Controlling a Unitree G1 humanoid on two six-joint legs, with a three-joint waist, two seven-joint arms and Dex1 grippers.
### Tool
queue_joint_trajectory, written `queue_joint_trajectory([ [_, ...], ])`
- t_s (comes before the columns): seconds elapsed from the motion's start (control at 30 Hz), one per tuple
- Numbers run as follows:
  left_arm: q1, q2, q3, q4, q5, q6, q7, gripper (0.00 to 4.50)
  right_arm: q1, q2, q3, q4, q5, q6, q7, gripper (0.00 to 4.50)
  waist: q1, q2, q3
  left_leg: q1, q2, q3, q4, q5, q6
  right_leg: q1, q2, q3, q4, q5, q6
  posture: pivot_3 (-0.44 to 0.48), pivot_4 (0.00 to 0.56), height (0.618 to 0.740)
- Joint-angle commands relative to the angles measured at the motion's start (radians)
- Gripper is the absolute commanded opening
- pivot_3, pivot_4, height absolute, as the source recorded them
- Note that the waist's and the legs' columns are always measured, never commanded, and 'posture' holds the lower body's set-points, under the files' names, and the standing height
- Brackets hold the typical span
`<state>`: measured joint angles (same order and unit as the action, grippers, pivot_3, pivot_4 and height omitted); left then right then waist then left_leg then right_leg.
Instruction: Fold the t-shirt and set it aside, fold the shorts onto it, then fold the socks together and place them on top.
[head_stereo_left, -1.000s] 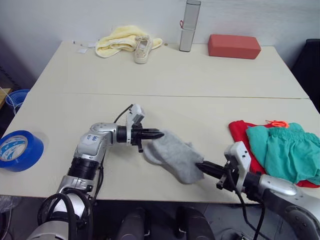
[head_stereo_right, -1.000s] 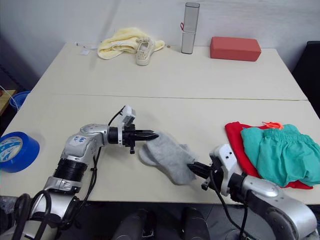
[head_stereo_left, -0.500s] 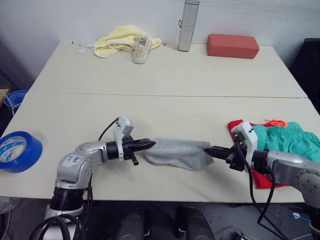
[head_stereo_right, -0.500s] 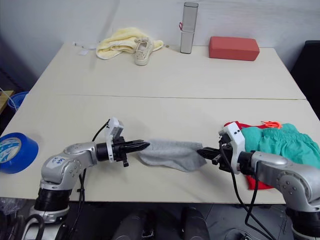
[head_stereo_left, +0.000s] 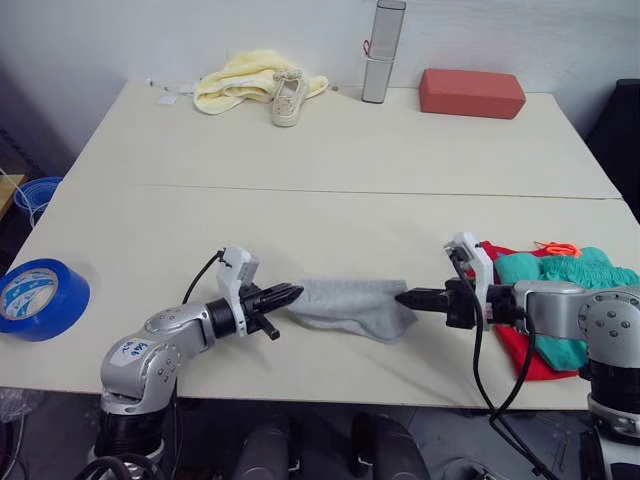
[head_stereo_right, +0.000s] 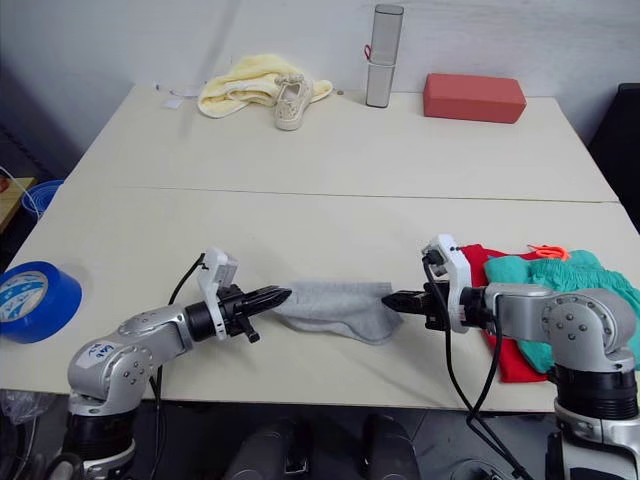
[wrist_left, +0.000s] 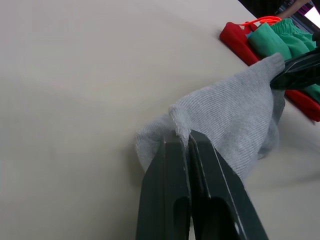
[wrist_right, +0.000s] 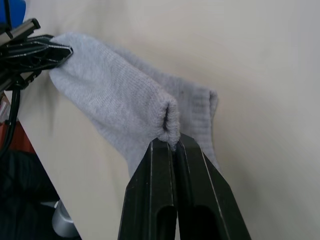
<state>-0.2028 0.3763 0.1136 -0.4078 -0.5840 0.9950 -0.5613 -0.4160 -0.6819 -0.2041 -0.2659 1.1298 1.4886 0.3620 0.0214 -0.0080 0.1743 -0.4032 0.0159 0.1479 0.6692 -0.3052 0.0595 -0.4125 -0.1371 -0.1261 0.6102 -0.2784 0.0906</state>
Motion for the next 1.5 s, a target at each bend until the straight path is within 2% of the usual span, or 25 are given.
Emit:
queue_joint_trajectory([
  [0.03,0.002,0.027,0.0,-0.017,-0.012,-0.01,0.0,0.02,-0.015,0.018,-0.021,-0.009,0.005,0.022,-0.022,0.0,0.0,0.0,0.0,0.0,0.0,0.0,0.0,0.0,0.0,0.0,0.0,0.0,0.0,0.0,0.0,0.0,0.15,0.74],
  [0.23,0.01,0.082,-0.062,0.023,0.023,-0.052,-0.024,0.02,0.012,0.043,0.027,-0.039,-0.076,-0.039,-0.024,0.0,-0.001,0.0,0.0,0.0,0.0,0.0,-0.001,0.0,0.0,-0.001,0.001,0.0,0.0,0.0,0.0,0.0,0.15,0.74],
  [0.37,0.022,0.065,-0.053,0.028,0.013,-0.067,-0.004,0.02,0.032,0.047,0.042,-0.043,-0.125,-0.104,-0.001,0.0,0.0,0.0,0.0,0.0,0.0,0.001,-0.001,0.0,-0.001,-0.001,0.001,0.0,-0.001,0.0,0.0,0.0,0.15,0.74],
  [0.47,0.024,0.047,-0.038,0.036,0.015,-0.092,0.014,0.7,0.046,0.034,0.029,-0.065,-0.124,-0.127,0.034,0.73,0.0,0.0,0.0,0.0,0.0,0.001,-0.001,0.0,-0.001,-0.001,0.001,0.0,-0.001,0.0,0.0,0.0,0.15,0.74],
  [0.63,0.032,0.055,-0.025,0.053,0.039,-0.227,-0.021,2.26,0.103,-0.033,-0.017,-0.097,-0.167,-0.247,0.136,2.4,0.002,0.0,0.0,0.0,0.0,0.001,-0.002,-0.001,-0.002,-0.001,0.001,0.0,-0.002,0.0,0.0,0.0,0.15,0.74],
  [0.73,0.045,0.083,-0.01,0.064,0.032,-0.323,-0.103,3.28,0.18,-0.086,-0.073,-0.13,-0.185,-0.375,0.264,3.52,0.003,0.0,0.0,0.0,0.0,0.001,-0.002,-0.001,-0.002,-0.001,0.001,0.0,-0.003,0.0,0.0,0.0,0.15,0.74],
  [0.8,0.055,0.117,-0.005,0.086,0.046,-0.403,-0.173,3.32,0.227,-0.096,-0.109,-0.16,-0.184,-0.456,0.343,4.21,0.003,0.0,0.0,0.0,0.0,0.001,-0.003,-0.001,-0.002,-0.001,0.001,0.0,-0.003,0.0,0.0,0.0,0.15,0.74],
  [0.9,0.041,0.152,-0.003,0.135,0.043,-0.521,-0.294,3.32,0.265,-0.067,-0.11,-0.2,-0.222,-0.6,0.41,4.21,-0.002,0.001,0.0,0.0,0.001,0.001,-0.003,-0.001,-0.003,-0.001,0.002,0.0,-0.003,0.0,0.0,0.0,0.15,0.74],
  [0.97,0.016,0.164,-0.021,0.171,0.052,-0.6,-0.368,3.32,0.283,-0.033,-0.074,-0.225,-0.267,-0.703,0.442,3.76,-0.001,0.001,0.0,0.0,0.001,0.001,-0.003,-0.002,-0.005,-0.001,0.002,0.0,-0.003,0.0,-0.001,0.0,0.15,0.74],
  [1.0,0.003,0.171,-0.037,0.188,0.057,-0.617,-0.398,2.93,0.292,-0.021,-0.04,-0.23,-0.318,-0.77,0.462,3.52,0.0,0.001,0.0,0.0,0.001,0.001,-0.003,-0.002,-0.006,-0.001,0.002,0.0,-0.003,0.0,-0.001,0.0,0.15,0.74],
  [1.13,-0.067,0.155,-0.119,0.266,0.097,-0.679,-0.48,1.73,0.308,-0.001,0.144,-0.191,-0.564,-1.007,0.501,2.03,0.004,0.001,0.0,0.0,0.0,0.001,-0.003,-0.003,-0.006,-0.001,0.001,-0.001,-0.004,0.001,0.0,0.0,0.15,0.74],
  [1.23,-0.115,0.122,-0.205,0.324,0.182,-0.725,-0.47,0.75,0.312,0.043,0.309,-0.144,-0.717,-1.124,0.494,0.96,0.002,0.0,0.0,0.0,-0.001,0.001,-0.003,-0.002,-0.004,0.0,0.002,-0.002,-0.004,0.001,0.001,0.0,0.15,0.74],
  [1.3,-0.128,0.113,-0.248,0.359,0.239,-0.753,-0.459,0.13,0.312,0.08,0.349,-0.113,-0.761,-1.152,0.47,0.29,0.0,0.001,0.0,0.0,-0.001,0.001,-0.003,0.0,-0.002,0.0,0.002,-0.002,-0.004,0.001,0.001,0.0,0.15,0.74],
  [1.33,-0.133,0.101,-0.262,0.376,0.259,-0.764,-0.446,0.0,0.316,0.089,0.363,-0.097,-0.779,-1.156,0.464,0.02,-0.001,0.001,0.0,0.0,-0.001,0.001,-0.003,0.0,-0.002,0.0,0.002,-0.002,-0.003,0.001,0.0,0.0,0.15,0.74],
  [1.5,-0.157,0.054,-0.306,0.446,0.34,-0.757,-0.368,0.0,0.352,0.087,0.384,-0.034,-0.852,-1.211,0.464,0.02,-0.001,0.001,0.0,0.0,0.0,0.001,-0.002,0.001,-0.002,0.0,0.002,-0.002,-0.003,0.001,0.0,0.0,0.15,0.74],
])
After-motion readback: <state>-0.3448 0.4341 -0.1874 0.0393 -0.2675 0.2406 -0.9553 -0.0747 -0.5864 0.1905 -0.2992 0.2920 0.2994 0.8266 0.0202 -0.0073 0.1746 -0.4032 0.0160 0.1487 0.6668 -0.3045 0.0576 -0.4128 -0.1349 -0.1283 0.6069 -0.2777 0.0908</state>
